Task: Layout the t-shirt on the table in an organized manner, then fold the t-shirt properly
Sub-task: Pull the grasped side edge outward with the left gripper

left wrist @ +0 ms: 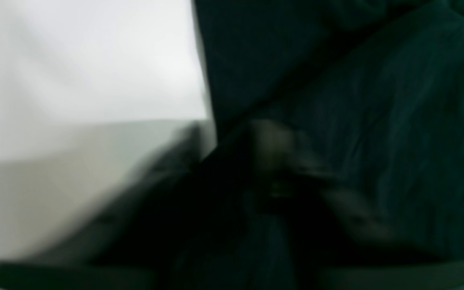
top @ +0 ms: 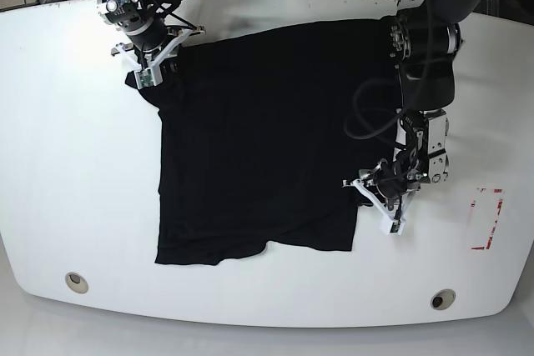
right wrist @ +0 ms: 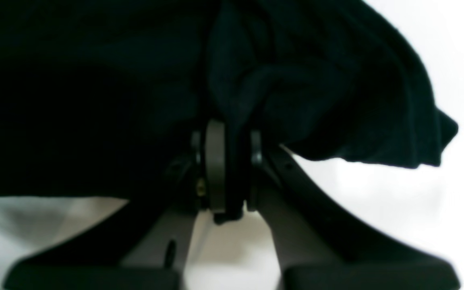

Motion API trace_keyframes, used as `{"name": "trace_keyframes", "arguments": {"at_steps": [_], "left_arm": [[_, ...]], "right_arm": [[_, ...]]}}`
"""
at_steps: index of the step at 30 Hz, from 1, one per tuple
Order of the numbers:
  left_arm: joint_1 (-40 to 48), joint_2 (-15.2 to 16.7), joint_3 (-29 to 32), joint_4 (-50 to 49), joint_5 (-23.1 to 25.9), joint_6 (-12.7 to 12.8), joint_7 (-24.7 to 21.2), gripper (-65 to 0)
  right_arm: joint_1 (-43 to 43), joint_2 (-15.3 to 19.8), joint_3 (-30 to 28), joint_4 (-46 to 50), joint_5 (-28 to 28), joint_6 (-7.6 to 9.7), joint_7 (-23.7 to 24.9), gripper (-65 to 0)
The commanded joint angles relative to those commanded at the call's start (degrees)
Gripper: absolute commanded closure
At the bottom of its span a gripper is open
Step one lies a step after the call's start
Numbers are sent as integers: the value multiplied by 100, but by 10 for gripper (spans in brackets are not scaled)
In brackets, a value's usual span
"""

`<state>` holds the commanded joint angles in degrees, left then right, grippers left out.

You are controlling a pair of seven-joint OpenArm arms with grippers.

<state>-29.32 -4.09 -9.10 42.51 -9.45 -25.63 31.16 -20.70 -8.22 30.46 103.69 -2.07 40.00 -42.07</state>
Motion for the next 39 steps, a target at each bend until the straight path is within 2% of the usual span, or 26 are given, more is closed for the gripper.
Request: {"name": "trace_keyframes", "arguments": {"at_steps": [6, 8, 13, 21, 26, 32, 34, 37, 38, 39], "left_arm": [[167, -26, 0, 18, -9, -9, 0, -17], [246, -132, -18, 105, -35, -9, 9, -14], [765, -343, -123, 1143, -44, -9, 290, 0], [1591, -589, -985, 2664, -26, -9, 958, 0], [2136, -765, -1424, 3385, -35, -9, 1125, 0], [2673, -826, -1785, 4044, -35, -9, 1169, 0], [2752, -826, -1890, 4202, -35, -9, 1169, -18], [2760, -862, -2066, 4308, -35, -9, 1169, -144], [2743, -853, -2084, 4308, -35, -9, 1169, -168], [2734, -853, -2163, 4299, -26, -9, 1169, -254]], "right_arm": [[97, 0, 0, 0, -9, 0, -9, 0], [105, 0, 0, 0, -9, 0, -9, 0], [114, 70, -35, 0, -18, 0, -9, 0], [114, 325, -167, 0, -9, 0, -9, 0], [114, 492, -316, 0, -9, 0, -9, 0], [246, 501, -316, 0, -9, 0, -9, 0], [264, 501, -316, 0, -9, 0, -9, 0], [281, 501, -316, -9, -9, 0, -9, 0], [299, 501, -325, -9, -9, 0, -9, 0], [334, 501, -325, -9, -9, 0, -9, 0]]}}
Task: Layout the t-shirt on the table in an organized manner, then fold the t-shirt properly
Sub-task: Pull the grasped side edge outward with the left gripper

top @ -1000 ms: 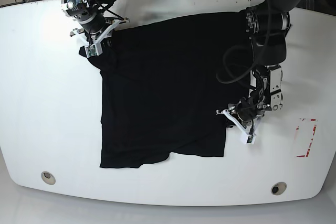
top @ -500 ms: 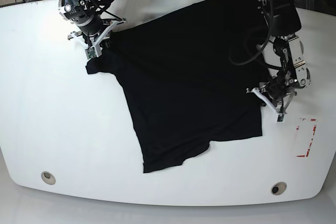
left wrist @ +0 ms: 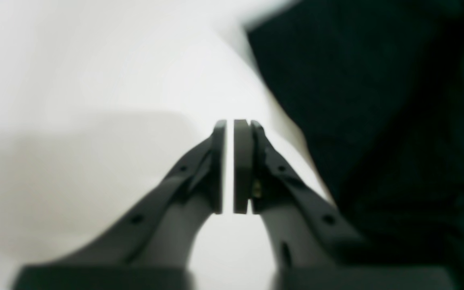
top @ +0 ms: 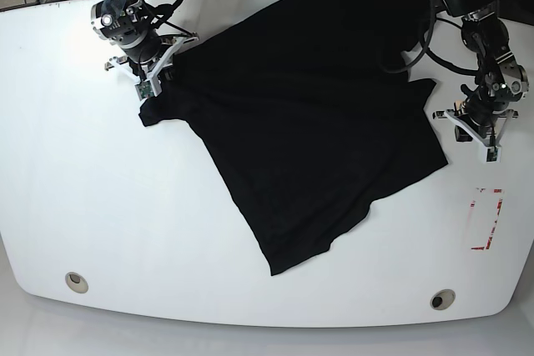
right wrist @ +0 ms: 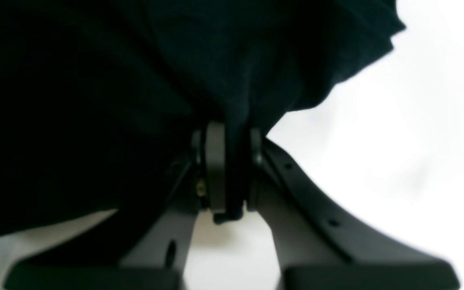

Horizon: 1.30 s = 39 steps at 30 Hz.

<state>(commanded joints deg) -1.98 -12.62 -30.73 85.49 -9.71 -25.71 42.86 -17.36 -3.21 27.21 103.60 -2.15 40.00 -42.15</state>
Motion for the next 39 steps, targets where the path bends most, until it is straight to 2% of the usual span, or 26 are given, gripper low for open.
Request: {"name": "trace_keyframes", "arguments": {"at_steps": [3, 6, 17, 25, 30, 35, 38, 39], "left_arm": [[-88, 0, -88, -62, 0, 0, 0, -397], [-299, 0, -105, -141, 0, 0, 0, -465], [-914, 44, -70, -1160, -9, 0, 0, -453], [-1196, 229, -35, -1829, -9, 0, 0, -453], [-1231, 264, 325, -1996, -18, 0, 0, -451], [-1213, 475, 413, -1960, -18, 0, 0, -444], [-1213, 484, 413, -1987, -9, 0, 0, -367], [-1213, 484, 413, -1996, -9, 0, 0, -293]], "right_arm": [[18, 0, 0, -18, 0, 0, -9, 0], [26, 0, 0, -18, 0, 0, -9, 0], [26, 0, 0, -18, 0, 0, -9, 0], [26, 0, 0, -9, 0, 0, -9, 0], [26, 0, 0, -9, 0, 0, -9, 0], [26, 0, 0, 0, 0, 0, -9, 0], [26, 0, 0, 0, 0, 0, -9, 0], [26, 0, 0, 0, 0, 0, -9, 0]]}}
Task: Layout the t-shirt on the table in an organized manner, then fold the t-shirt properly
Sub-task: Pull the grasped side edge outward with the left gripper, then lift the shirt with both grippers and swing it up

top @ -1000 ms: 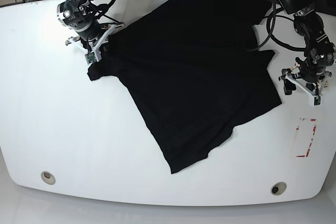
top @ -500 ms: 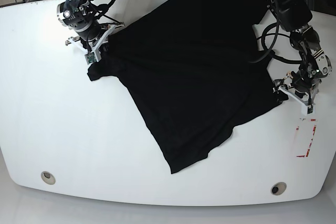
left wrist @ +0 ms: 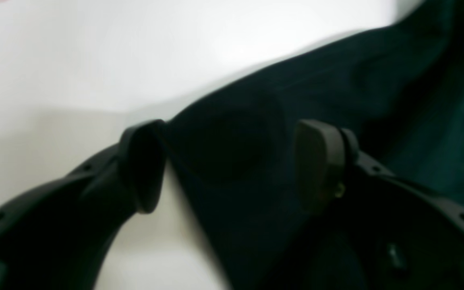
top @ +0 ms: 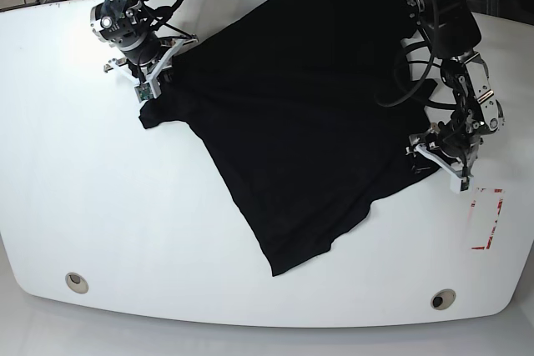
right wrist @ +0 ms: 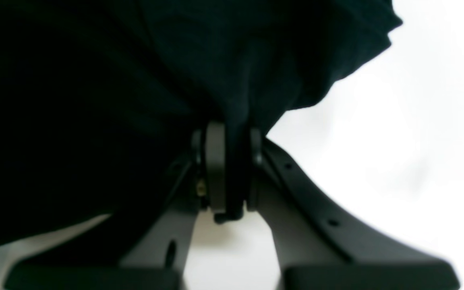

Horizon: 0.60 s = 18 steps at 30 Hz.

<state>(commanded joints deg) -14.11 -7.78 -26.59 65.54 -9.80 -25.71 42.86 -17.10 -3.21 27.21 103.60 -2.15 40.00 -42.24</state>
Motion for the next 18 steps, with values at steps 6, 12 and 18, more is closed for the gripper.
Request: {"name": "trace_keyframes", "arguments": {"at_steps": [6, 12, 18], "left_arm": [[-18, 0, 0, 0, 0, 0, -26, 0], [0, 0, -229, 422, -9, 0, -18, 0], [105, -18, -448, 1266, -9, 0, 0, 0]], "right_arm": [[0, 0, 0, 0, 9, 0, 0, 0], [0, 0, 0, 9, 26, 0, 0, 0], [18, 0, 0, 352, 35, 0, 0, 0]]}}
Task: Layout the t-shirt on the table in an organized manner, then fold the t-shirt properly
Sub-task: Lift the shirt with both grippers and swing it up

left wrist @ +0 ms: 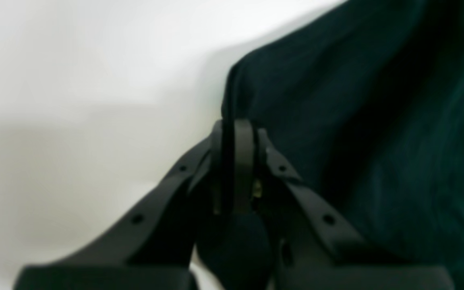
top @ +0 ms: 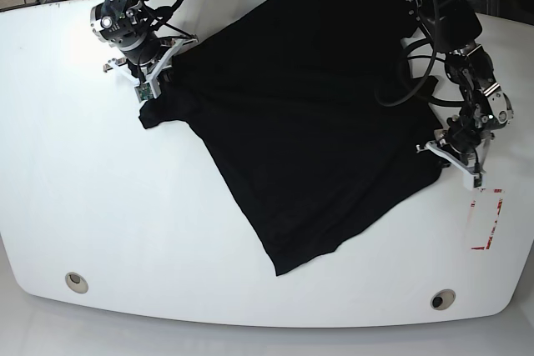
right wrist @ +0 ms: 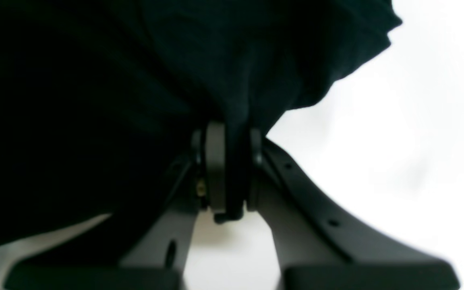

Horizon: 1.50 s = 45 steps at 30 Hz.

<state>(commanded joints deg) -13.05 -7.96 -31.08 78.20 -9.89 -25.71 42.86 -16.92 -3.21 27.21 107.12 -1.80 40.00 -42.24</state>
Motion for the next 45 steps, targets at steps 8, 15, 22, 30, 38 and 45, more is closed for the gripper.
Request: {"name": "trace_keyframes", "arguments": {"at_steps": [8, 15, 22, 30, 38, 45], "left_arm": [[9, -114, -255, 677, 35, 18, 0, 0], [-9, -185, -281, 1363, 26, 18, 9, 0], [-290, -185, -290, 2303, 26, 26, 589, 0], [-1169, -149, -554, 2945, 35, 35, 1345, 0], [-2365, -325, -519, 2989, 88, 35, 1670, 0], [-3209, -440, -404, 2963, 176, 35, 1670, 0]], "right_arm": [[457, 35, 18, 316, -44, 0, -26, 0], [1099, 343, 9, 281, -44, 0, -316, 0], [2092, 721, 9, 264, -18, 0, -765, 0], [3341, 1125, -308, 88, -26, 0, -1011, 0], [4721, 1565, -826, -132, -26, 0, -1345, 0], [5802, 1802, -1143, -387, -26, 0, -1530, 0]]}}
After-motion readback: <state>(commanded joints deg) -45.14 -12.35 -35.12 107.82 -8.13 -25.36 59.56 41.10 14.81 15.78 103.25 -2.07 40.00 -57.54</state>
